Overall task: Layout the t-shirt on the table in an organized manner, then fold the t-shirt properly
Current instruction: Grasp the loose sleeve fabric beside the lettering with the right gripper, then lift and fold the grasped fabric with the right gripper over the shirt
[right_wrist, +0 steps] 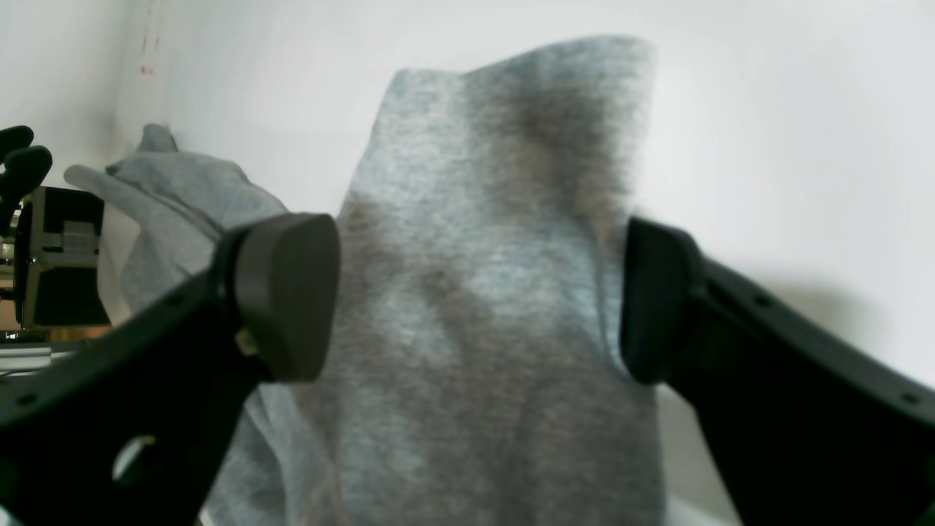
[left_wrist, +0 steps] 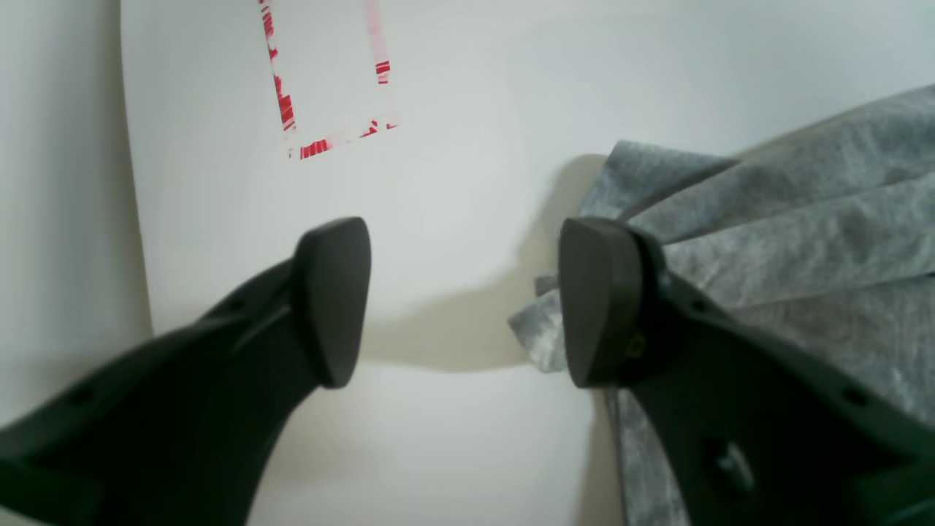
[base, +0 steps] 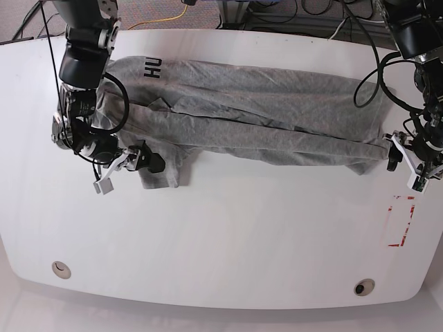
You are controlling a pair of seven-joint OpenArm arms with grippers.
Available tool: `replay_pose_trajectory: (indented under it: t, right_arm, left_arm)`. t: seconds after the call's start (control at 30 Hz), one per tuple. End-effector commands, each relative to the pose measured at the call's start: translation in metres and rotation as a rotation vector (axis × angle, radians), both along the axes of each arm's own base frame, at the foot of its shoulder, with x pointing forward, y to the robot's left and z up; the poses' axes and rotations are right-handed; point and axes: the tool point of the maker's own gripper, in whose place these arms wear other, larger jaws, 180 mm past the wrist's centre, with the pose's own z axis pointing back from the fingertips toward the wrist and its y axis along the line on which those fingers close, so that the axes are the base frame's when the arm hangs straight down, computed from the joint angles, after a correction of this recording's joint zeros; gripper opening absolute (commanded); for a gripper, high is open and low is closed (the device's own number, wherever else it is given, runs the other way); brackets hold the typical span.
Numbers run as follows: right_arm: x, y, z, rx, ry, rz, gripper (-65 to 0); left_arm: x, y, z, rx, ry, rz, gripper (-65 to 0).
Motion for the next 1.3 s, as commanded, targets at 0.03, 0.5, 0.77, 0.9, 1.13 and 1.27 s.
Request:
replay_pose_trajectory:
  t: [0.03,0.5,0.77,0.9,1.13,1.27]
  right_arm:
    - [0.014,-0.013,0.017,-0.022,-0.052,-0.015,-10.5]
    - [0.011,0.016,0.011,-0.028,-0.033,0.075,-10.5]
    - [0.011,0.025,0.01,-0.012,-0.033,0.083,-20.9]
    - [0.014,0.025,0.014,-0.014,-0.044,0.083,-38.7]
    - [0.021,0.025,0.022,-0.016,-0.065,0.084,-65.0]
    - [0.024,0.024,0.026,-0.019,-0.071,0.092,-63.9]
  left_arm:
    - [0.008,0.004,0.017,0.01,-0.052,-0.003,-26.4]
    - [0.008,0.004,0.017,0.011,-0.049,-0.004,-26.4]
    - [0.008,0.004,0.017,0.011,-0.049,-0.004,-26.4]
    - [0.008,0.004,0.017,0.011,-0.049,-0.004,-26.4]
    - [0.008,0.004,0.016,0.011,-0.048,-0.004,-26.4]
    - [0.008,0.004,0.016,0.011,-0.048,-0.004,-26.4]
